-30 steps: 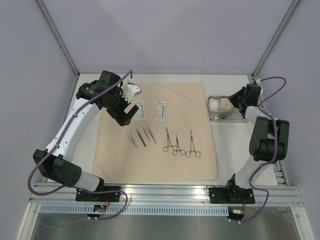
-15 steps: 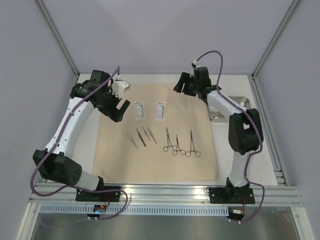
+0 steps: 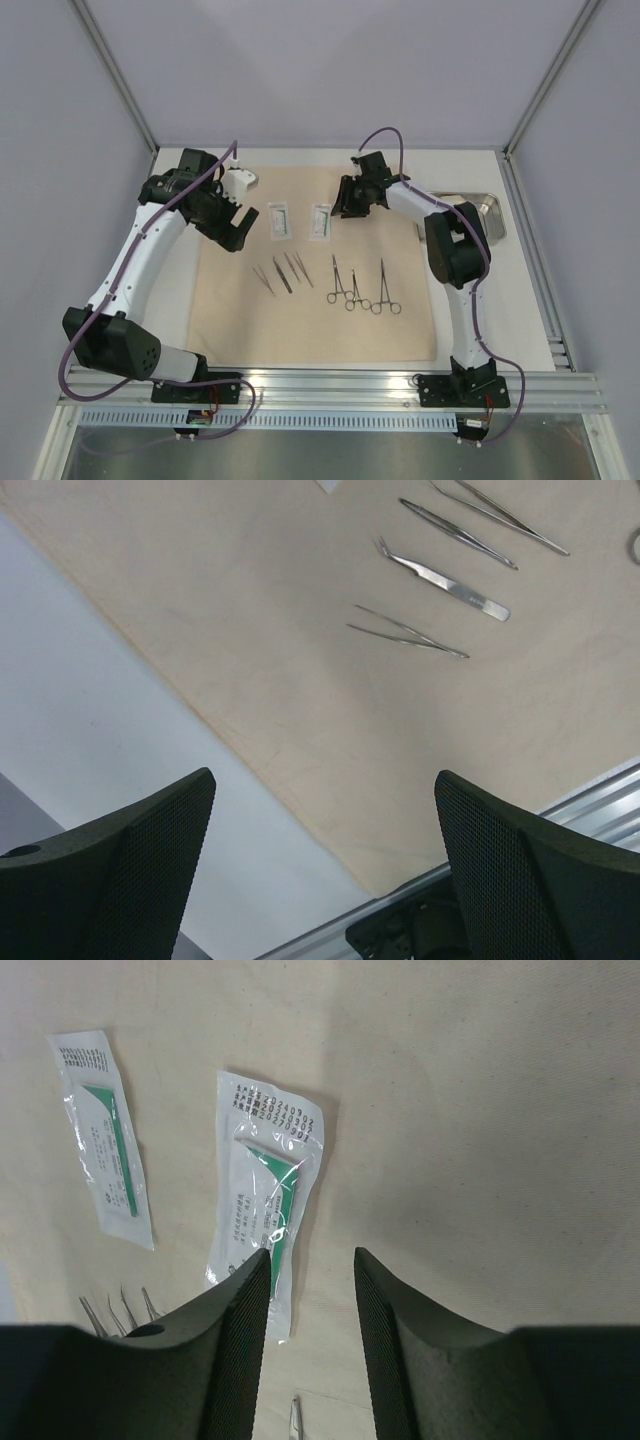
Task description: Prepare the surgical pack
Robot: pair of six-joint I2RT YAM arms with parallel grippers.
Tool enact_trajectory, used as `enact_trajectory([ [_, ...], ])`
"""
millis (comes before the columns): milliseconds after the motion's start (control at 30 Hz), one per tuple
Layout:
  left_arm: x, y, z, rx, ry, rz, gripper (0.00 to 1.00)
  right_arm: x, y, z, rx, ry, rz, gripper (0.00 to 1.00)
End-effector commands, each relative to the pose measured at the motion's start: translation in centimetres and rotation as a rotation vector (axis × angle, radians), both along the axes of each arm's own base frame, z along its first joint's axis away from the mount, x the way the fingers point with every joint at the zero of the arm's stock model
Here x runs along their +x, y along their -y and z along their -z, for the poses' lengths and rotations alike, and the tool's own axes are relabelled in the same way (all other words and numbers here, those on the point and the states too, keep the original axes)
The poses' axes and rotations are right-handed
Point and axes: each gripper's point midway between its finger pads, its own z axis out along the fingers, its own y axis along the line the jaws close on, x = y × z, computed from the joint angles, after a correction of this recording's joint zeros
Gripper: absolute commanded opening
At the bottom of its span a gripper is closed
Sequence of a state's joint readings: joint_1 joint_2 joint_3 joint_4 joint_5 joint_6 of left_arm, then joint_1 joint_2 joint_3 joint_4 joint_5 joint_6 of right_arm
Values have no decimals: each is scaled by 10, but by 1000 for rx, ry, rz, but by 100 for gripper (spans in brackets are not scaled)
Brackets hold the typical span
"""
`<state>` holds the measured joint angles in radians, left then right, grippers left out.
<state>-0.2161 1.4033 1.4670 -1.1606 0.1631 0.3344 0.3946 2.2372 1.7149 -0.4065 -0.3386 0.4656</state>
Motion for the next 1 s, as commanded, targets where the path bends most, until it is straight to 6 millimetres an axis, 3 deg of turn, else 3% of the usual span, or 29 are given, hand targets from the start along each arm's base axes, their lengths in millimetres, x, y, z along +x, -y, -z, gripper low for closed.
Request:
enact_trajectory([
  [0,0,5,-9,-33,36,-2,100,-8,-12,5,55,-40,-33,41],
  [667,-2,7,-11,-46,38,17,100,-8,-39,25,149,-118,-39,29],
  [833,-1,8,-12,-48,39,19,100,-6,-43,31,173,-135,-28,15],
  [967,-3,7,-11,-46,38,20,100,-4,-44,24,210,-136,-20,1],
])
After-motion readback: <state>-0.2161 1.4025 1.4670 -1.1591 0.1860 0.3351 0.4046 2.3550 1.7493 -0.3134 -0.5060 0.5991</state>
